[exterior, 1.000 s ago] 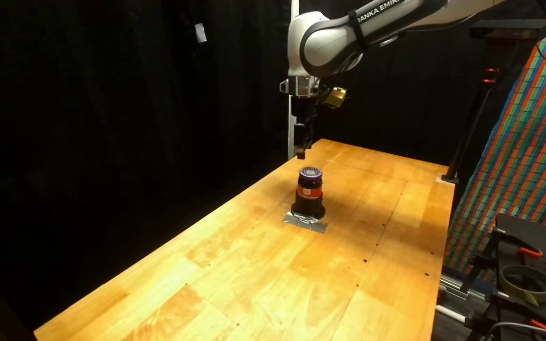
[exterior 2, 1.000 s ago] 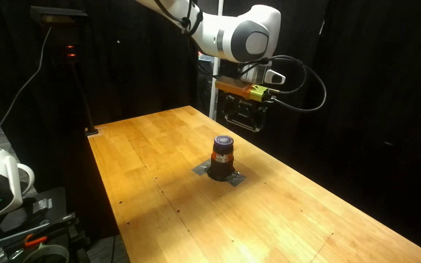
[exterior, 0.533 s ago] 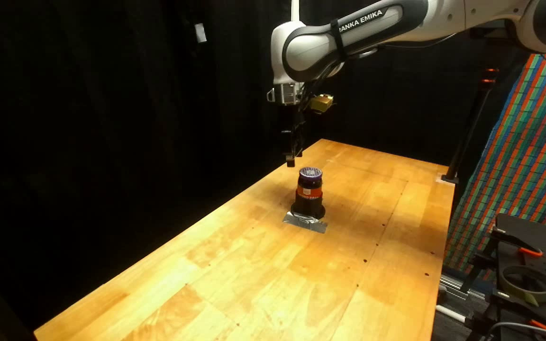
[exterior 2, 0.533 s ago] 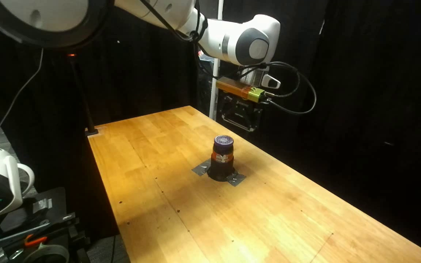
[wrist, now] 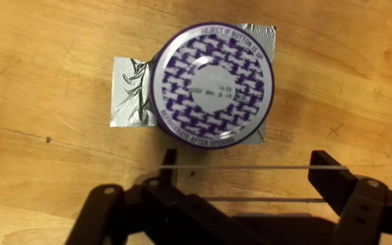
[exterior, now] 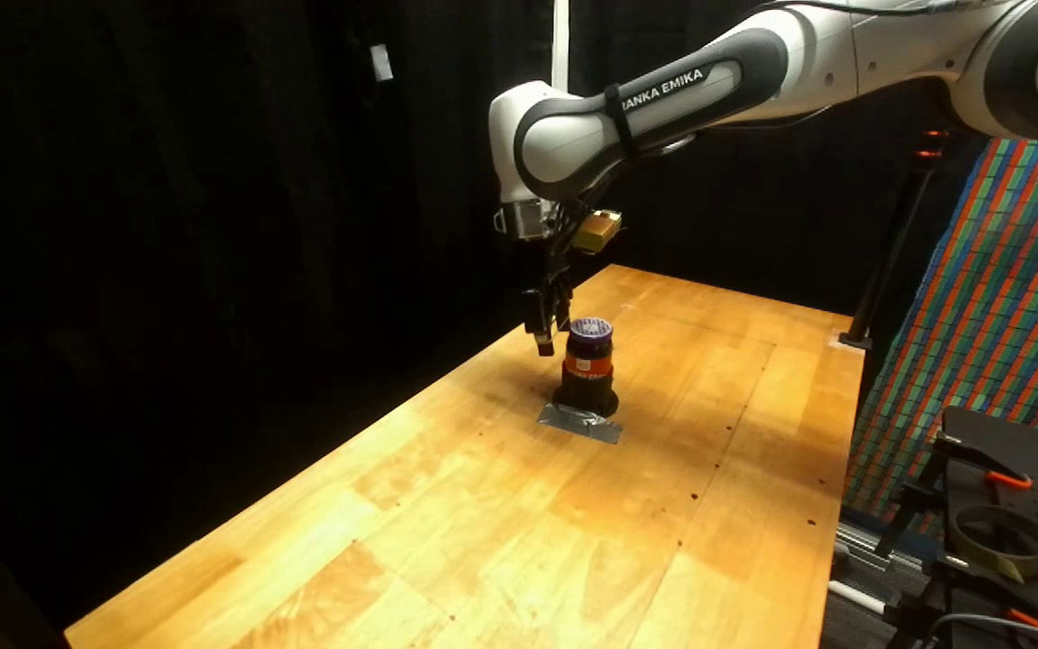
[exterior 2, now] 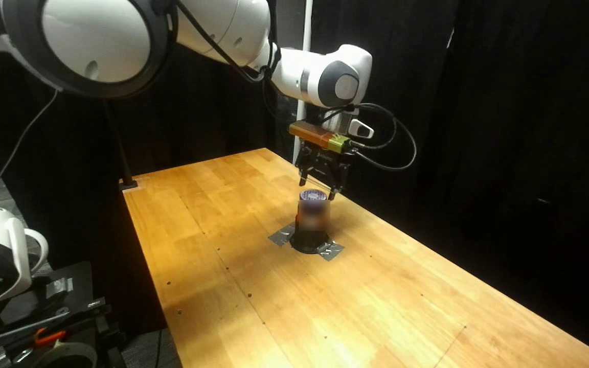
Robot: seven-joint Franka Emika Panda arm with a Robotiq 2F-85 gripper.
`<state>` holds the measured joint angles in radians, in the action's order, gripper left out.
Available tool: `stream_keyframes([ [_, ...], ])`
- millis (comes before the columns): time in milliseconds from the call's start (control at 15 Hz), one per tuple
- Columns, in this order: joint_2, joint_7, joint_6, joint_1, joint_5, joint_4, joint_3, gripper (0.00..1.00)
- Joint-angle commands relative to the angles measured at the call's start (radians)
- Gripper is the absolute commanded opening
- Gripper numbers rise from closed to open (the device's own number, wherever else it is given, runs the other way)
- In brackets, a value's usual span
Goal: Put a rubber band around the cup
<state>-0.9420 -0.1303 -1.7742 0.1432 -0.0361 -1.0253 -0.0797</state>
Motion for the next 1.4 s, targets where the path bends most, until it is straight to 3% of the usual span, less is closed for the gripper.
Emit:
stream_keyframes([
  [0, -0.032, 0.041, 0.071, 0.036, -0.06, 0.066, 0.037, 1.0],
  [800, -0.013, 0.018, 0.216, 0.055, -0.122, 0.033, 0.04, 1.0],
  [1333, 0.088, -0.007, 0.087, 0.028, -0.117, -0.171, 0.034, 1.0],
])
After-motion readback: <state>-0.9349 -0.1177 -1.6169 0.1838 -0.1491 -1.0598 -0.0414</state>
